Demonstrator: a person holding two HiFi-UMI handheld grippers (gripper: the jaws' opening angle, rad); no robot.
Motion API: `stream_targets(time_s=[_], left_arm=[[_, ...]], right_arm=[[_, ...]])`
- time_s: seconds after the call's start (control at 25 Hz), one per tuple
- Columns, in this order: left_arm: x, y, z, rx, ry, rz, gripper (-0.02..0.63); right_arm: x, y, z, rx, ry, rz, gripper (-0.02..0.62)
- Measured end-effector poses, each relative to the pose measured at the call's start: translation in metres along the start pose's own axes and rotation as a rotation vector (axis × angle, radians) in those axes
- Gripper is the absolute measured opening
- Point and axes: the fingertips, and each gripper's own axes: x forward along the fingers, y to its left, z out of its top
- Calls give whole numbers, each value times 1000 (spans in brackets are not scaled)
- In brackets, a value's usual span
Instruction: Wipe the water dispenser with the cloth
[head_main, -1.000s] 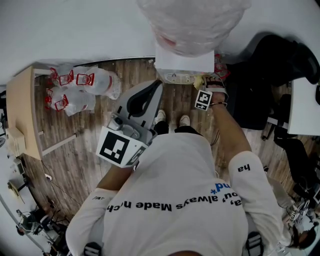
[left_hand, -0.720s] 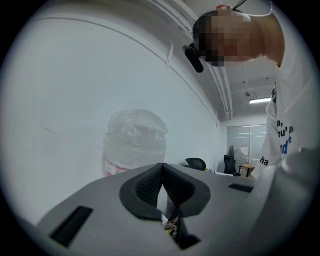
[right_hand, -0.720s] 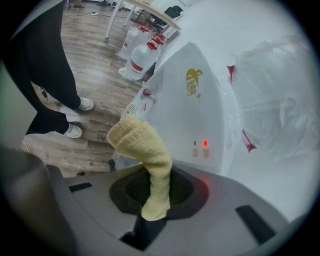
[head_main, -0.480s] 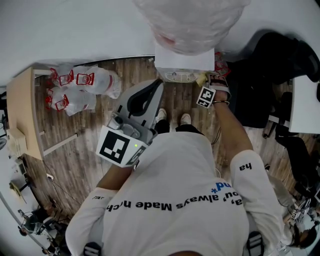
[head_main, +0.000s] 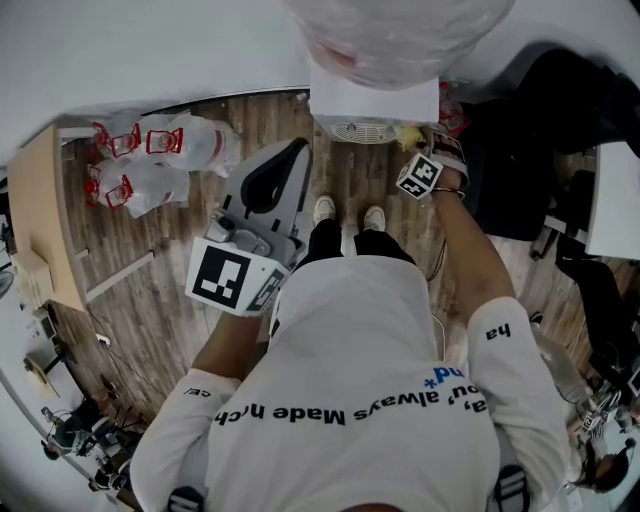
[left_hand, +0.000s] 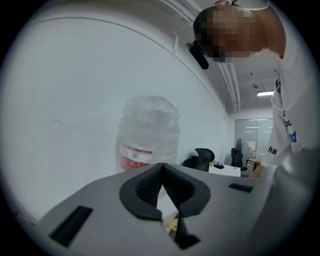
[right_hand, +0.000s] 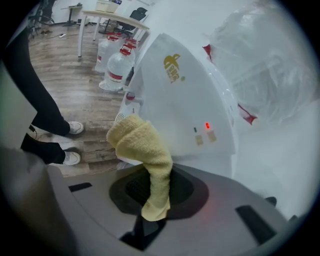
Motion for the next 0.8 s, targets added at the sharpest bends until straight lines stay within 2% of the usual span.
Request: stream_targets(time_s=[0.16, 0.36, 0.8], left_arm=[[2, 14, -20, 0, 12, 26, 18], [6, 22, -45, -6, 39, 22, 18], [8, 32, -88, -18, 62, 21, 18]], right_arm=[[10, 11, -5, 15, 6, 13, 60], [23, 26, -8, 47, 7, 27, 58], [39, 37, -11, 65, 22, 3, 58]])
